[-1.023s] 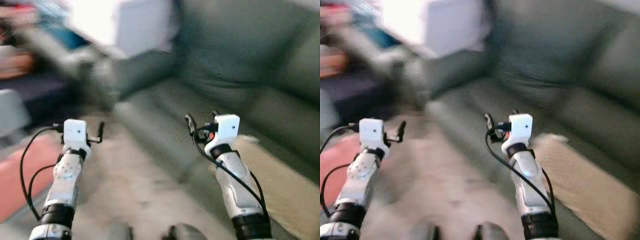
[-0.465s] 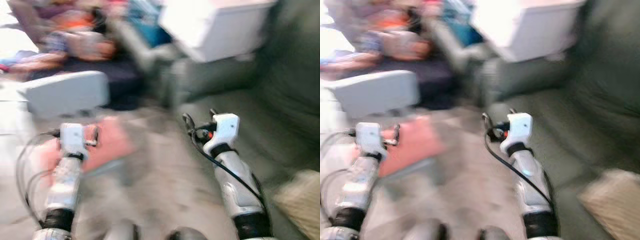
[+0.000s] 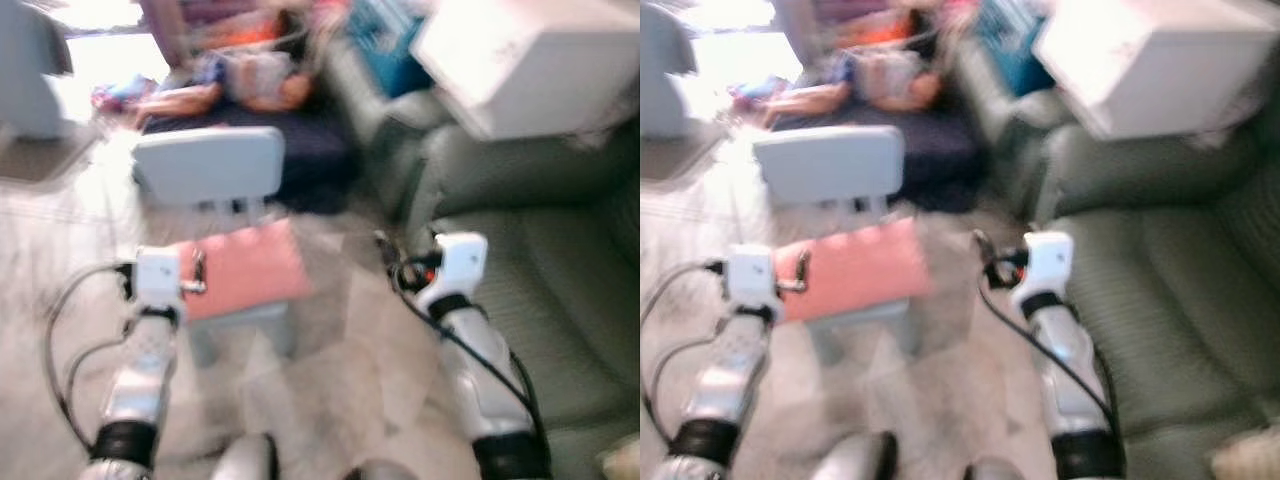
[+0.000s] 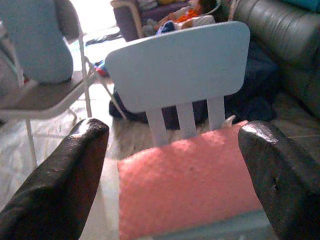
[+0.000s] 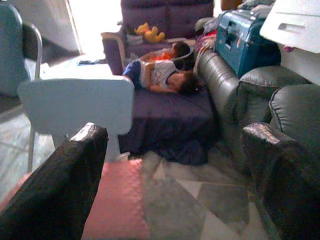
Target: Move the pillow to the sofa
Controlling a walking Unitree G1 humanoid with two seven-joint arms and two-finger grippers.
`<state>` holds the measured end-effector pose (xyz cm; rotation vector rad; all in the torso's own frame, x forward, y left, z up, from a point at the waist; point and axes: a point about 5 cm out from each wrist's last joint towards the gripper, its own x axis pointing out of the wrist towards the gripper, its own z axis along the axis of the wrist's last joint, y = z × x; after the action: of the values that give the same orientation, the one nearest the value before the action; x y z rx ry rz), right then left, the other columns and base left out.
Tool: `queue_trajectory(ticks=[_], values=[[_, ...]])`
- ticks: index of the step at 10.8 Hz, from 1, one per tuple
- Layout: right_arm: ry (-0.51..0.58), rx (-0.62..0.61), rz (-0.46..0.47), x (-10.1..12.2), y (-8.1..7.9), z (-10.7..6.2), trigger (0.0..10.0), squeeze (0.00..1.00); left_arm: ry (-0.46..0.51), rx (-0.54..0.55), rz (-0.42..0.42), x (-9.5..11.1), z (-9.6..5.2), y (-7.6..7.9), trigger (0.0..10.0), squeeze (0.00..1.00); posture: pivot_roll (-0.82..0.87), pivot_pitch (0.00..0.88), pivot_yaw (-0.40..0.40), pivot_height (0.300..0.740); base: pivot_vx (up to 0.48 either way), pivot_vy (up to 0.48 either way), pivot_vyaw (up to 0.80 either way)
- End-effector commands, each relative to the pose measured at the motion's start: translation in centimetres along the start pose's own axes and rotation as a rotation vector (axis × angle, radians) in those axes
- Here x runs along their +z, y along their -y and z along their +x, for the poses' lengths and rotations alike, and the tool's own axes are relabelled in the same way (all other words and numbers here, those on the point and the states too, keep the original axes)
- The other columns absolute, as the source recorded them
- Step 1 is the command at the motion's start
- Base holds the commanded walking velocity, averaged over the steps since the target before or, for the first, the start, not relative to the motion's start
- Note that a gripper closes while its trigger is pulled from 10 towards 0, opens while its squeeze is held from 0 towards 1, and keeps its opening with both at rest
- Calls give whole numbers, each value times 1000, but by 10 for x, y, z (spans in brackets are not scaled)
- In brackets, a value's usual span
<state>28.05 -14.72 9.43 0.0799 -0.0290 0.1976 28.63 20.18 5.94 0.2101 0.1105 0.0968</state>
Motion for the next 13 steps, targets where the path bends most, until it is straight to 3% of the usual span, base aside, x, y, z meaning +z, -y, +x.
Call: queue_trajectory(ticks=[1, 5, 6, 10, 13], values=[[17, 6, -1, 3, -3, 3, 10000, 0, 4, 4, 19, 2, 0, -3, 10000, 0, -20, 68, -49, 740, 0, 0, 744], [22, -24, -10, 2, 5, 3, 10000, 0, 10, 3, 41, 3, 2, -5, 10000, 0, -9, 51, -26, 740, 0, 0, 744], [27, -60, -5, 0, 8, 1, 10000, 0, 33, -23, 52, 9, 4, 2, 10000, 0, -11, 49, 1, 740, 0, 0, 594], [12, -129, 7, -7, 16, -9, 10000, 0, 27, -90, 29, 11, 6, 13, 10000, 0, -32, 64, 13, 740, 0, 0, 0], [-7, -120, 4, -8, 16, -4, 10000, 0, 31, -103, 8, 9, 1, 17, 10000, 0, -26, 76, -15, 740, 86, 130, 0]])
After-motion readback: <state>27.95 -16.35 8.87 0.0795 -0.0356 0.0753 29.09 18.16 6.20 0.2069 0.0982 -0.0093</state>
